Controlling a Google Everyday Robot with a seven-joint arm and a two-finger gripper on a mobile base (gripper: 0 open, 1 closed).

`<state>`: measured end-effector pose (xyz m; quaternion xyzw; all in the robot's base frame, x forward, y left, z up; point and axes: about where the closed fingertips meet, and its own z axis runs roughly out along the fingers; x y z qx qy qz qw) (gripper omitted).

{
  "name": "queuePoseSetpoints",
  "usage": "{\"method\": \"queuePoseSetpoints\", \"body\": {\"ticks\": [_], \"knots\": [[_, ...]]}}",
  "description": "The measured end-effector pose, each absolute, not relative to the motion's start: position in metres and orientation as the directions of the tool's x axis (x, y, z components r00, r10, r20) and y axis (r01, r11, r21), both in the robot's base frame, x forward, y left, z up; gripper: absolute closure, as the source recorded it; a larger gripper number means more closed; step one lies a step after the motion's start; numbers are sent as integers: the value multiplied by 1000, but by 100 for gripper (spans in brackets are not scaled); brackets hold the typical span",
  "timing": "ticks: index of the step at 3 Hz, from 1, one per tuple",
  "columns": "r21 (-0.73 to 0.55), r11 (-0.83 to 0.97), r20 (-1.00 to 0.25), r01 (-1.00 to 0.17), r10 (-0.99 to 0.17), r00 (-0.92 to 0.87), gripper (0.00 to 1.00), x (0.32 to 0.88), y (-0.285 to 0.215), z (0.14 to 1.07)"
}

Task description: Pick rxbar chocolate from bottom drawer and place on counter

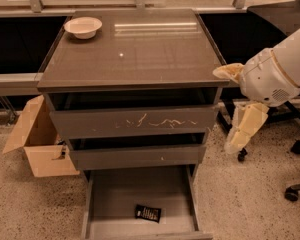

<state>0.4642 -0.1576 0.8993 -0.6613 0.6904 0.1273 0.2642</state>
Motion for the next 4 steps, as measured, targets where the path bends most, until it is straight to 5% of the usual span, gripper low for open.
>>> {"method": "queuePoseSetpoints", "body": {"ticks": [4], "knots": [[-98, -12, -698, -995, -712, 77, 0, 490, -80, 797]]}}
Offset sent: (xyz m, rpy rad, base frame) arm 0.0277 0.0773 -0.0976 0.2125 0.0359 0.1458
